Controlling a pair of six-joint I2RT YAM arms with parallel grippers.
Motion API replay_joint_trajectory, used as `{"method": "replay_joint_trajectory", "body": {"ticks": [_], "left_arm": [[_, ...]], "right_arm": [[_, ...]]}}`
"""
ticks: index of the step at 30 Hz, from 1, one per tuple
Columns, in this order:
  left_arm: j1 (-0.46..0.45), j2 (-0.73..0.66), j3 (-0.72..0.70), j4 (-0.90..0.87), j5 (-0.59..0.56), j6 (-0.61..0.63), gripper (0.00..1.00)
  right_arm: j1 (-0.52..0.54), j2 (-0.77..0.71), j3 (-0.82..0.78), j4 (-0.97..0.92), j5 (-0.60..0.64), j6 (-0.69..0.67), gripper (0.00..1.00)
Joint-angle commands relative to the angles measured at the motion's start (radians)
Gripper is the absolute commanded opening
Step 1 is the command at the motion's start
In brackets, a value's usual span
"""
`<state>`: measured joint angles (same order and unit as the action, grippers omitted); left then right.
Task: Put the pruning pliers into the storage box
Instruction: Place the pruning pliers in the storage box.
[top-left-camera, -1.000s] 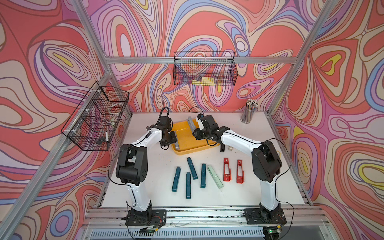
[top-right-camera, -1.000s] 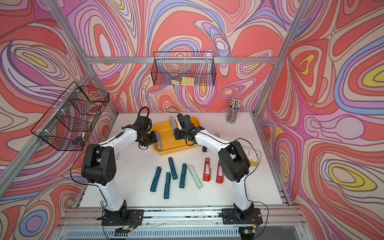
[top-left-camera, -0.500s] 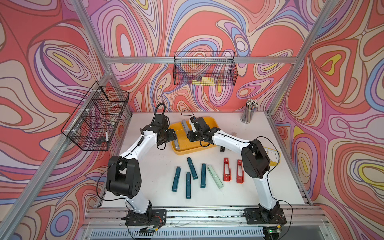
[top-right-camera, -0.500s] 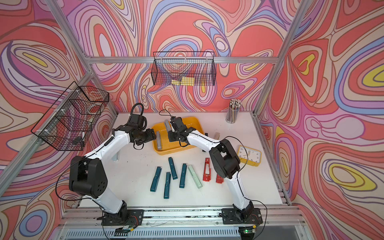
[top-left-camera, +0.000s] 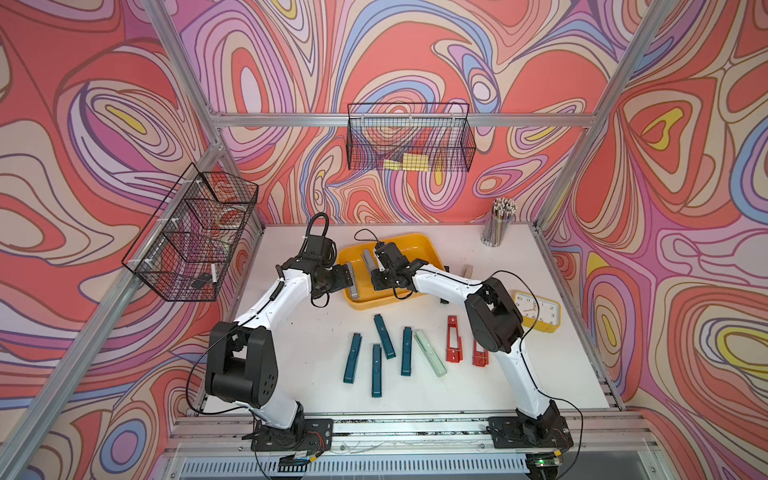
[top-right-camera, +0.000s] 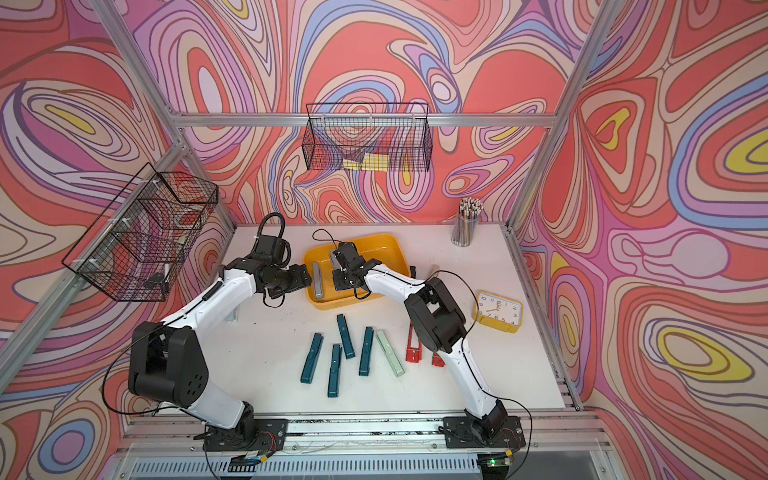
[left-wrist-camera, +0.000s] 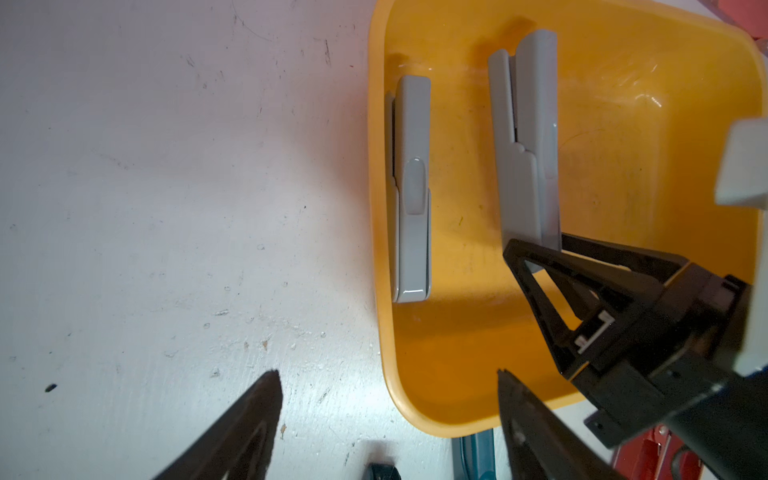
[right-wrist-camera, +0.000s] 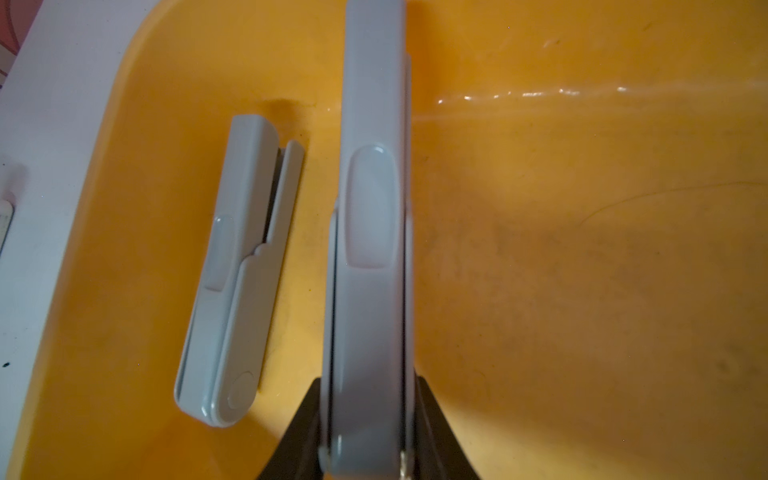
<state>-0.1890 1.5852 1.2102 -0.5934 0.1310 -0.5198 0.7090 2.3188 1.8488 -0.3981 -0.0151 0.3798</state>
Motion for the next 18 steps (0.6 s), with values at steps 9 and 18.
{"method": "replay_joint_trajectory", "body": {"ticks": [9, 18], "left_arm": [[0.008, -0.015, -0.037, 0.009, 0.008, -0.002, 0.84], [0.011, -0.011, -0.041, 0.014, 0.012, 0.003, 0.85]], "right_arm": [[0.021, 0.054, 0.047, -0.008, 0.015, -0.004, 0.0], [0.023, 0.061, 0.049, -0.007, 0.005, -0.001, 0.0]]}}
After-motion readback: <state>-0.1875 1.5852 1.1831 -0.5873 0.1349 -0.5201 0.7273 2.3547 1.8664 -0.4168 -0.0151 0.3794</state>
